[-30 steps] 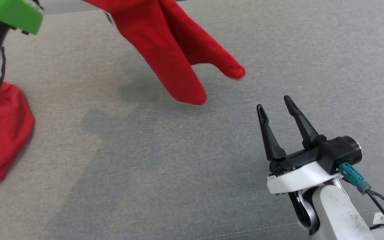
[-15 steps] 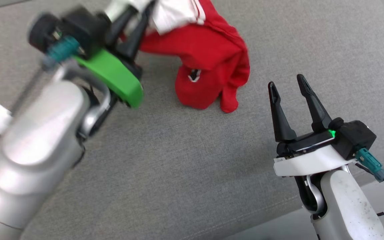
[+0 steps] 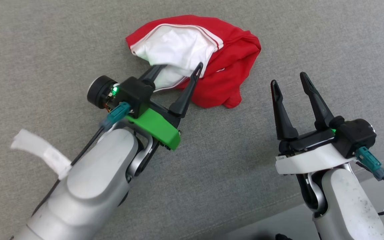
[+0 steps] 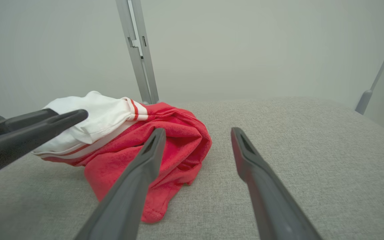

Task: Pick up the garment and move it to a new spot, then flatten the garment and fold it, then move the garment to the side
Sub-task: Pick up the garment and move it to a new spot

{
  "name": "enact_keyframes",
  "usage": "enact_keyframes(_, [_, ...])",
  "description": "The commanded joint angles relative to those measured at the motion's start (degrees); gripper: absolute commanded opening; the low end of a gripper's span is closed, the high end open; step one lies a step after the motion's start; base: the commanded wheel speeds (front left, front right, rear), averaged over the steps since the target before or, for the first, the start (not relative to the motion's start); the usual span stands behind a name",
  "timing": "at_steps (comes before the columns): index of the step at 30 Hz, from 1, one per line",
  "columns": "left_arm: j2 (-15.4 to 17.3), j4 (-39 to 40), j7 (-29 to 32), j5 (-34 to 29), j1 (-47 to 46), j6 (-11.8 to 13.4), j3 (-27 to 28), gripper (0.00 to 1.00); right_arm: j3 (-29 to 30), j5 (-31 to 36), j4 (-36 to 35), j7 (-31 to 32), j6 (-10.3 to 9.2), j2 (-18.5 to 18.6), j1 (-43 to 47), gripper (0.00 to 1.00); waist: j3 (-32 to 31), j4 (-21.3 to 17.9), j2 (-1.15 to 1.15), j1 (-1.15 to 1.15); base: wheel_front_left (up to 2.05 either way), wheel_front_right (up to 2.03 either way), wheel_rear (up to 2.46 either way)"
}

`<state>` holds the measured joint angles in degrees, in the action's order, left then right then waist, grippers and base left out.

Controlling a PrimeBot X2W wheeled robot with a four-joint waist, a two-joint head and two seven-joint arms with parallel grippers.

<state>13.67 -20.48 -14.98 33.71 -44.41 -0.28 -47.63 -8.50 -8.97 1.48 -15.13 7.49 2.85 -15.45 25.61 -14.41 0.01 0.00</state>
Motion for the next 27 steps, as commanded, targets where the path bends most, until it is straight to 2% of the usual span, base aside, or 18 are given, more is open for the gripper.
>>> enact_keyframes(1, [0.1, 2.6, -0.2, -2.0, 3.1, 0.6, 2.5, 1.0, -0.2, 0.7, 0.4, 0.0, 0.02, 0.1, 0.9, 1.0, -3.3, 2.7, -0.01, 0.0, 0.0, 0.0, 0.0])
enact_keyframes(8, [0.6, 17.3, -0.2, -9.0, 18.4, 2.8, 16.1, 1.0, -1.0, 2.4, 1.7, 0.0, 0.02, 0.1, 3.4, 1.0, -10.4, 7.3, -0.01, 0.0, 0.0, 0.0, 0.0])
enact_keyframes(12, [-1.3, 21.2, -0.2, -9.6, 27.9, 3.3, 24.5, 1.0, -1.3, 3.1, 2.2, 0.0, 0.02, 0.1, 4.9, 1.0, -13.8, 9.7, -0.01, 0.0, 0.0, 0.0, 0.0])
enact_keyframes(15, [-2.8, 22.9, -0.2, -12.7, 33.6, 2.2, 30.1, 1.0, -1.4, 3.2, 2.4, 0.0, 0.02, 0.1, 5.9, 1.0, -15.7, 11.2, -0.01, 0.0, 0.0, 0.0, 0.0])
enact_keyframes(21, [-8.5, 24.3, -0.2, -17.4, 43.8, -1.4, 41.8, 1.0, -1.5, 3.1, 3.2, 0.0, 0.02, 0.1, 8.3, 1.0, -19.2, 12.6, -0.01, 0.0, 0.0, 0.0, 0.0])
enact_keyframes(27, [-10.5, 23.2, -0.2, -21.2, 50.8, -4.2, 47.8, 1.0, -0.9, 3.3, 4.2, 0.0, 0.02, 0.1, 11.4, 1.0, -22.2, 12.8, -0.01, 0.0, 0.0, 0.0, 0.0])
